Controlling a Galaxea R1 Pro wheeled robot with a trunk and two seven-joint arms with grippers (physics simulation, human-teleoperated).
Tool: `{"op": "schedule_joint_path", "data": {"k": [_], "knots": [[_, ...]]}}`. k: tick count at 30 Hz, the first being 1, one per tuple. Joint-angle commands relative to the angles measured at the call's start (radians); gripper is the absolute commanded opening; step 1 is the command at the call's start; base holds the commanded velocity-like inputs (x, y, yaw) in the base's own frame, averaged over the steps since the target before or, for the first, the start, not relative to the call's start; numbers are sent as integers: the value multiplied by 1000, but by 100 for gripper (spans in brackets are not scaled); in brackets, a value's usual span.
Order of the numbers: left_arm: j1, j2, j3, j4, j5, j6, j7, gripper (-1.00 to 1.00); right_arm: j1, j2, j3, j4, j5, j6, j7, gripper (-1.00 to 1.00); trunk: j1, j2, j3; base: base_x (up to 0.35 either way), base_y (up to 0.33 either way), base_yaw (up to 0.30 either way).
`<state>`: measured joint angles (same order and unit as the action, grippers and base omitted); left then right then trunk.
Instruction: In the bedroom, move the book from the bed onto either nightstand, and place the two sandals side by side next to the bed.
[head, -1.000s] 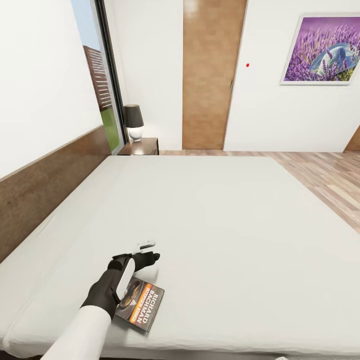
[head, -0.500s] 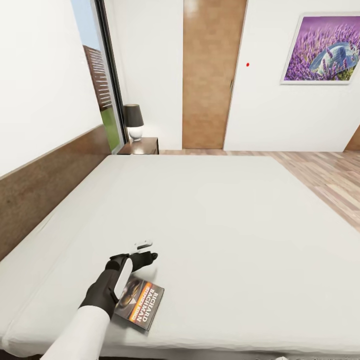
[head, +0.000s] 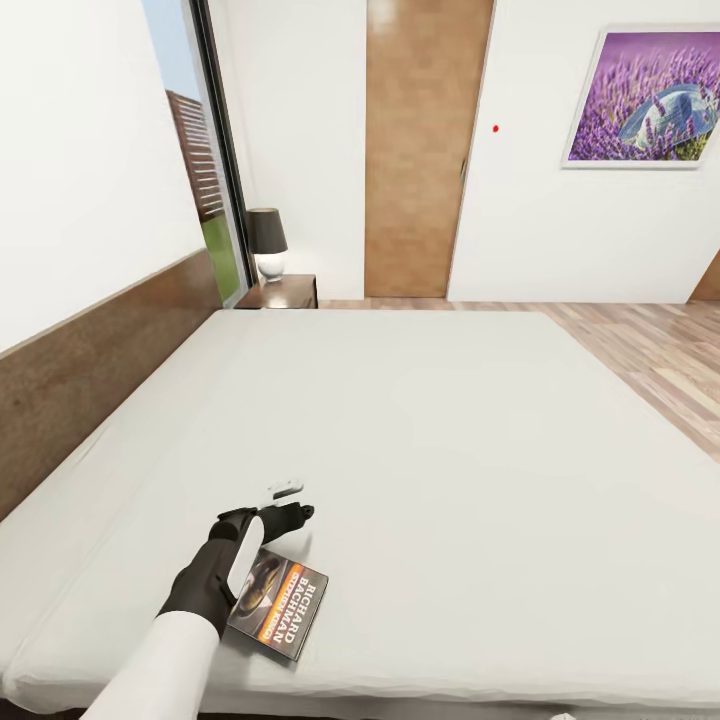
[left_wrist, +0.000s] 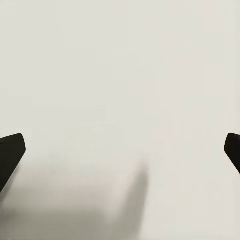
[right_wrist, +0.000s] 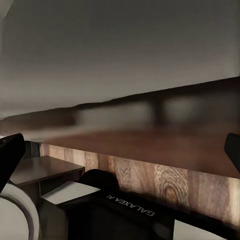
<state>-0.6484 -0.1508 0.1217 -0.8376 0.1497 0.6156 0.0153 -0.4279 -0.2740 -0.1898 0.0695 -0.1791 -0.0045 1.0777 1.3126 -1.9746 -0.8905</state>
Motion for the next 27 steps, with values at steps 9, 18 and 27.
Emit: {"op": "schedule_joint_path", "data": {"k": [9, 18, 27], "knots": [[-1, 5, 7, -1, 8, 6, 1, 100, -2, -1, 0, 4, -5, -1, 4, 100, 0, 0, -1, -81, 0, 0], [-1, 6, 7, -1, 8, 6, 1, 100, -2, 0, 0, 4, -5, 0, 4, 100, 0, 0, -1, -96, 0, 0], [-1, 6, 7, -1, 9, 6, 1, 100, -2, -1, 0, 4, -5, -1, 4, 100, 0, 0, -1, -33, 0, 0]]}}
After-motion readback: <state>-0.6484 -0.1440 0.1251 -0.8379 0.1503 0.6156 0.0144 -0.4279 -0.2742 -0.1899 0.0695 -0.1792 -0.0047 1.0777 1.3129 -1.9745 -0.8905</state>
